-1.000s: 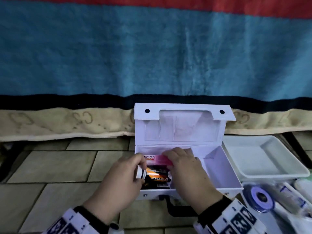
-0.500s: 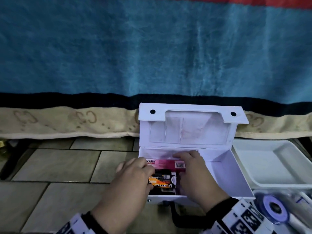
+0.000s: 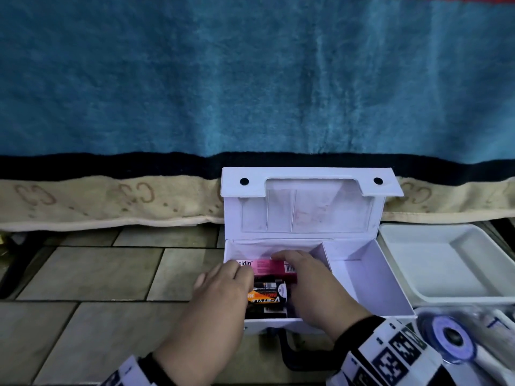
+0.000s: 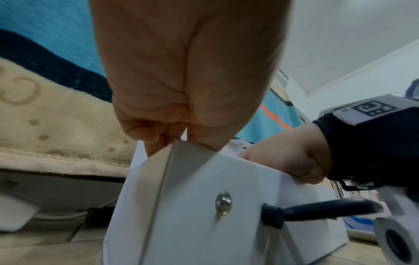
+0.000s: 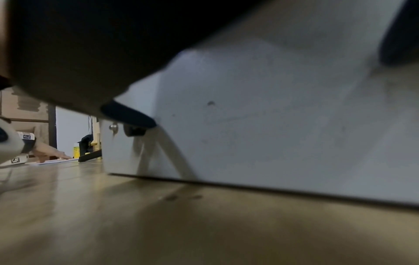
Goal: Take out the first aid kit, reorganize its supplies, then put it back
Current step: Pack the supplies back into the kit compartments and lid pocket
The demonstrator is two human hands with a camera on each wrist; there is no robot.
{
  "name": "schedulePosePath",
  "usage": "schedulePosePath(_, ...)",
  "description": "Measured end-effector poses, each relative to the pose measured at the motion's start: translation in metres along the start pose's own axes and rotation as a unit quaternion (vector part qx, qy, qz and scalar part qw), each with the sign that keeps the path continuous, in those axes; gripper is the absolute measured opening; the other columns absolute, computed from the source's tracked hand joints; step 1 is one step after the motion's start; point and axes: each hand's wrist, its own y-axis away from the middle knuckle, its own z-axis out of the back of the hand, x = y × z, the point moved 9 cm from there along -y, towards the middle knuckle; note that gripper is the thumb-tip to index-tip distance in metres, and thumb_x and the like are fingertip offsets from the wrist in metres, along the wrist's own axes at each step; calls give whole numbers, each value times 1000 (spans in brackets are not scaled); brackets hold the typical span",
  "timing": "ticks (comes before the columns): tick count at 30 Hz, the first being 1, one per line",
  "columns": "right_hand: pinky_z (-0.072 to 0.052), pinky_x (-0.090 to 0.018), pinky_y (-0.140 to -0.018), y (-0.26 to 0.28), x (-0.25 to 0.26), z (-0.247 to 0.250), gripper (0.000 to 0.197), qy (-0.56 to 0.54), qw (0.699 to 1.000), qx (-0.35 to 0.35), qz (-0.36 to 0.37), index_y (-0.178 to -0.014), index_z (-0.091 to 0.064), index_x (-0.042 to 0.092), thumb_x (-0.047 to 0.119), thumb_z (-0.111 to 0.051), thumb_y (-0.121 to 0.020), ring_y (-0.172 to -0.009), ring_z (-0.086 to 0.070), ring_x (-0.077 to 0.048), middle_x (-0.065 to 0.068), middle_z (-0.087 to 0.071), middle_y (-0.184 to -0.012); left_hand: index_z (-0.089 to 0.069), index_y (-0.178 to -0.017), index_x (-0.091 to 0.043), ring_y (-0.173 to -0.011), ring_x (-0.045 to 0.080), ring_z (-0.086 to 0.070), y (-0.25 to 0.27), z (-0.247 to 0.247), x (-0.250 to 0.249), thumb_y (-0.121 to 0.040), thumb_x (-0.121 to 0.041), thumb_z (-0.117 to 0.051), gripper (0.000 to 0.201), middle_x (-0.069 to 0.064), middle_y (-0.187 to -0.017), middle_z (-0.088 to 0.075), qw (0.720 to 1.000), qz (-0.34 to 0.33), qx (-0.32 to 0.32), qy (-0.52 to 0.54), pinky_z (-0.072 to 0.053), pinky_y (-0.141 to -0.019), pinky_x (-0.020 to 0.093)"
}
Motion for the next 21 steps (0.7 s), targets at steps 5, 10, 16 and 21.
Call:
schedulePosePath(5,-42,-23,-99,0,0,0,60,-11,1000,22,-2,-124,-54,32,-6,-47,-77,-113,-55,-16,6,-58,-124,-47,-77,-34,-63,6,-60,-1,0,1,-19,-15,-86,72,-16,-68,-53,1000,12,-12,3,-38,-53,18)
schedulePosePath(10,-44,-28,-99,-2,-1,-6,66,-15,999,39,-10,-124,-53,32,-10,-45,-73,-112,-55,-20,5,-55,-126,-47,-75,-33,-61,6,-59,-2,2,0,-24,-16,-89,68,-16,-67,-53,999,18,17,28,-42,-53,17)
schedulePosePath(16,-26,-16,-102,1,0,1,62,15,1000,4,6,-127,-49,38,-4,-49,-80,-121,-35,-16,6,-42,-131,-60,-110,-26,-105,9,-57,-7,6,-7,-78,-39,-67,35,-14,-110,-57,994,35,72,68,-45,-90,26)
schedulePosePath(21,-31,-20,-107,0,-1,1,60,-7,1000,2,-2,-124,-53,38,-4,-48,-81,-122,-39,-16,4,-44,-127,-38,-136,-31,-128,2,-33,-5,8,-8,-84,-46,-59,57,-18,-138,-35,993,-3,81,80,-24,-103,12)
